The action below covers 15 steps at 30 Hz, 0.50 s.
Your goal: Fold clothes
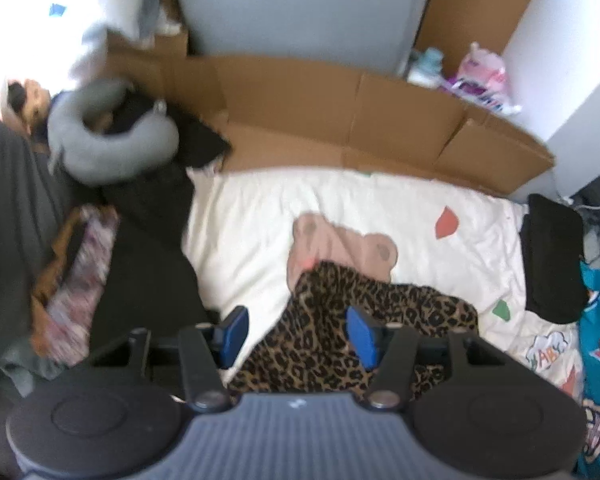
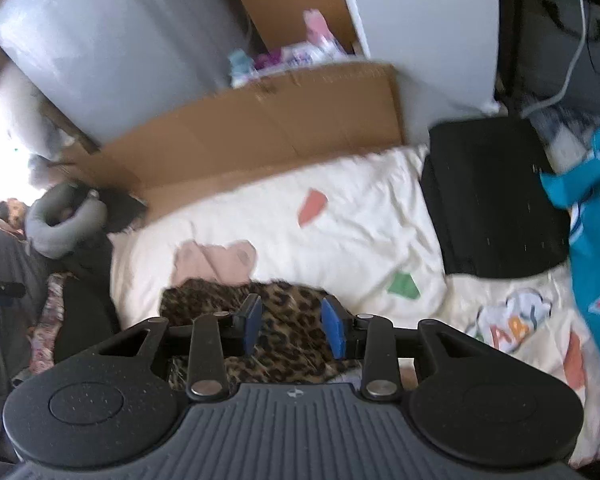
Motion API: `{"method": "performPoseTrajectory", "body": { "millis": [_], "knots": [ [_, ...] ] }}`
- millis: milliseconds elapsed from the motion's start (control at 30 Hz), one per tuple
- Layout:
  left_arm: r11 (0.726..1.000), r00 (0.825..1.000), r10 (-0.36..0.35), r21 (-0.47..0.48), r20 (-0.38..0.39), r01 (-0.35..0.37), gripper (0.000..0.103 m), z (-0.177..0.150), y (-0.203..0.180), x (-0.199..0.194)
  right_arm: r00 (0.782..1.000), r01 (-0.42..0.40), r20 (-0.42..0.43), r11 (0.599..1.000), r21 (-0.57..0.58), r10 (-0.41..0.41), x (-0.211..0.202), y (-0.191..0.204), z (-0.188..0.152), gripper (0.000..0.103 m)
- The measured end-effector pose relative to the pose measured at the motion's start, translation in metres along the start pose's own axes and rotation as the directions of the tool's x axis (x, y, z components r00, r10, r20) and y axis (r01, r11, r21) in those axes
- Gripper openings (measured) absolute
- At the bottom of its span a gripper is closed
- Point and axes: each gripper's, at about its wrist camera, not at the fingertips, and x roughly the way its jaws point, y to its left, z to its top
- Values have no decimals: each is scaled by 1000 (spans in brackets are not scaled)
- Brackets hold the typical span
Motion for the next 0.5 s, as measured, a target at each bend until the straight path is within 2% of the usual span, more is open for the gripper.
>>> {"method": "performPoseTrajectory", "body": {
  "millis": [200,400,467,500],
  "knots": [
    [998,998,-3,59,65,-1,63,27,7,-46,998,-64,7,997,-53,64,-14,9,10,46],
    [995,998,-27,93,62,21,64,34,27,-51,994,-108,-2,991,-79,109,-11,14,10,58],
    [995,998,-37,90,57,31,67,32,35,-47,991,-131,-14,988,-85,130,-6,15,9,76],
    [996,998,-36,87,57,31,68,30,38,-43,990,-140,-15,986,-89,139,-3,17,8,82]
  ]
}}
